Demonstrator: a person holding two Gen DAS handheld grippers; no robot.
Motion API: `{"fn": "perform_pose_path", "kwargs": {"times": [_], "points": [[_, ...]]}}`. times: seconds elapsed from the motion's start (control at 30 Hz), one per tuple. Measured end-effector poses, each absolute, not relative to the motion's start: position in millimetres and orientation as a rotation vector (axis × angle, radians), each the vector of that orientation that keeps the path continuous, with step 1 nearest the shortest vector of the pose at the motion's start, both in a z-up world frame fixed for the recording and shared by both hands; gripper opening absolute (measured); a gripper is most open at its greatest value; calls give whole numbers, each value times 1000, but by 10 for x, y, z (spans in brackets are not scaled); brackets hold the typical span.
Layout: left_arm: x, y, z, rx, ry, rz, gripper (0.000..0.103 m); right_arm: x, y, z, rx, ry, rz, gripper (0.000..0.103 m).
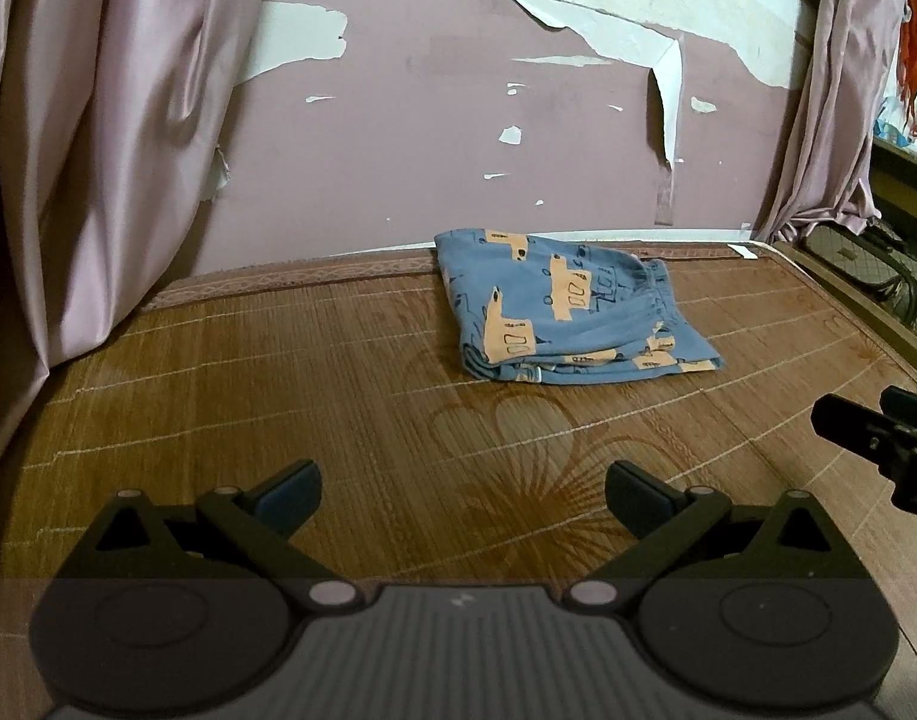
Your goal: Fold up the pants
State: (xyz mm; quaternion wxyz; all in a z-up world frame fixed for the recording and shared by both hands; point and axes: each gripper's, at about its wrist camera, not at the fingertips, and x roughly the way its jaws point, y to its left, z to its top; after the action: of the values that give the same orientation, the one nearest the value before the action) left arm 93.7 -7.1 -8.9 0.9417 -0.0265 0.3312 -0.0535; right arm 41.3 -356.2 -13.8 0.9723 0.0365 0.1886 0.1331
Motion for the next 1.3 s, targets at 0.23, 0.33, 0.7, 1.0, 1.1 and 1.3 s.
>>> {"fn": "perform_pose_path", "kwargs": {"times": [0.23, 0.33, 0.7, 1.0, 1.1, 1.3], "points": [[936, -71, -88, -52, 676, -107, 103, 410, -3563, -142, 73, 387, 271, 102], [943, -73, -90, -44, 682, -109, 103, 410, -3563, -150, 75, 390, 272, 102], [935, -70, -92, -42, 684, -110, 103, 422, -3557, -169, 73, 402, 273, 102], [930, -113, -68, -17, 703, -111, 103, 423, -3545, -196, 73, 414, 275, 102], [935, -157, -63, 22, 718, -91, 103, 427, -3538, -209, 71, 420, 277, 102], [922, -139, -55, 15, 714, -90, 103, 422, -3531, -225, 68, 426, 283, 102]]}}
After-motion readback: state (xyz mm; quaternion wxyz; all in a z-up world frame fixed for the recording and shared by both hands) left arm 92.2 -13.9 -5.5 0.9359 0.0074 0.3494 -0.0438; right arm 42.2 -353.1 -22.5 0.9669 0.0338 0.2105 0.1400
